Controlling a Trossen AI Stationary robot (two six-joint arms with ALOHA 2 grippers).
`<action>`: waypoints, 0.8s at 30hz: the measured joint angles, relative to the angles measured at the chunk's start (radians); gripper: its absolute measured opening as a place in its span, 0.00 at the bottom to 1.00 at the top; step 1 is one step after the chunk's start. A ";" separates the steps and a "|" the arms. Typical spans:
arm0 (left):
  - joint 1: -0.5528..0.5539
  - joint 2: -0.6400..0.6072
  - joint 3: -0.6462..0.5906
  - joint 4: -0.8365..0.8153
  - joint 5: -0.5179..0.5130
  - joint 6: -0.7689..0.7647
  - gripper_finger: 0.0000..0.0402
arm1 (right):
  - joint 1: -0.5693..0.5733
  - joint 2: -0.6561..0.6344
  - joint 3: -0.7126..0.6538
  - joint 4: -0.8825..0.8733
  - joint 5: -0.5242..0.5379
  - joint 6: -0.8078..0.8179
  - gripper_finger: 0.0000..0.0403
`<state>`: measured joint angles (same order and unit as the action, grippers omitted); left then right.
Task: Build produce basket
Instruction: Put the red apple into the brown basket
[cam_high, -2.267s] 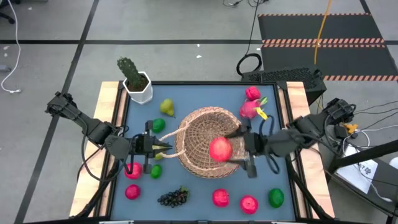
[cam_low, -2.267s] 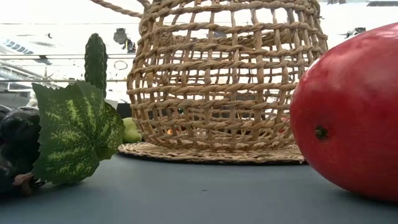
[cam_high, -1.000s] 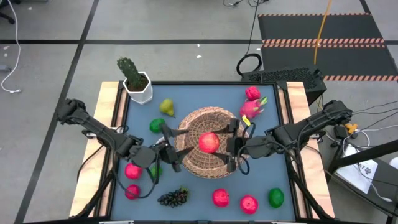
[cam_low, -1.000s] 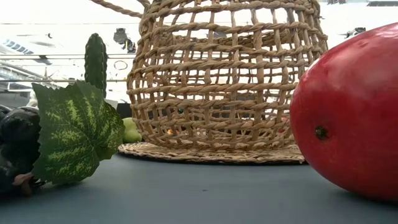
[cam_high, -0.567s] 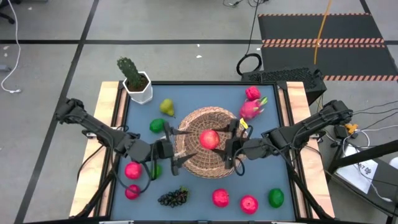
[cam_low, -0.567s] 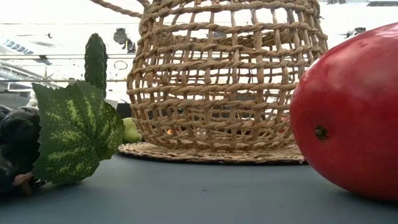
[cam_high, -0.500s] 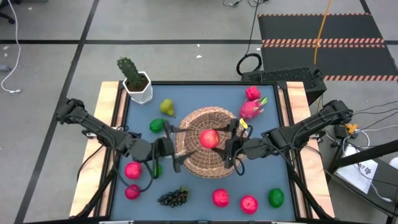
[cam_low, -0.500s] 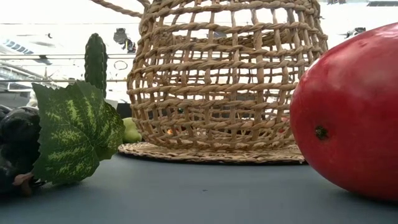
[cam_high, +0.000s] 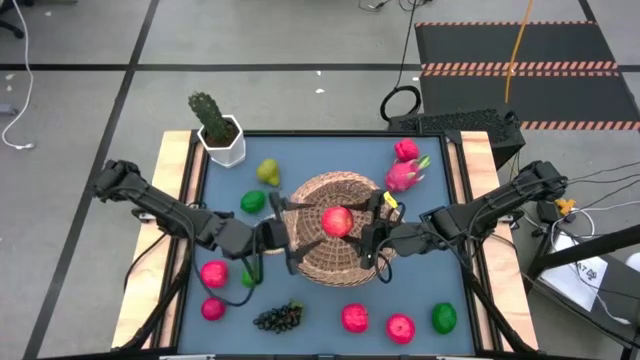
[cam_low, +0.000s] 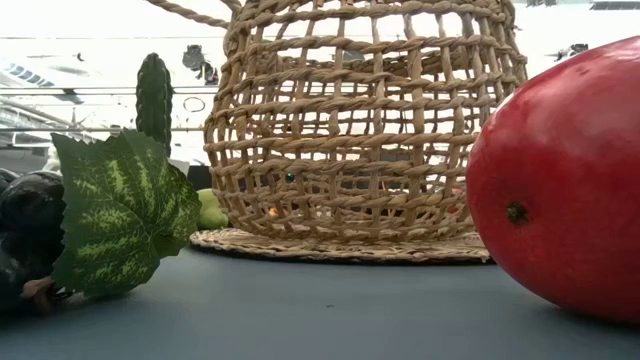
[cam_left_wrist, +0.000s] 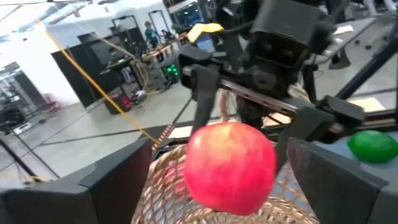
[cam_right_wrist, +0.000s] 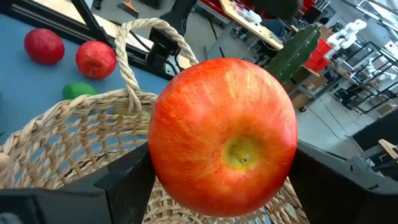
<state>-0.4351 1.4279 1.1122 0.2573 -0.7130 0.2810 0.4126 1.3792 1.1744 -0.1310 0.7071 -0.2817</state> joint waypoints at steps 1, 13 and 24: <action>0.002 0.008 0.000 0.002 0.008 -0.004 0.97 | 0.000 0.000 0.000 0.000 0.000 0.000 0.80; 0.069 0.062 0.000 -0.001 0.100 0.008 0.99 | -0.001 0.000 0.000 0.000 -0.003 0.000 0.82; 0.114 0.089 0.000 0.007 0.207 0.061 0.99 | -0.002 0.002 0.001 0.000 -0.055 0.000 0.82</action>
<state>-0.3210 1.5173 1.1118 0.2640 -0.5062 0.3424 0.4107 1.3808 1.1751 -0.1306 0.6521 -0.2820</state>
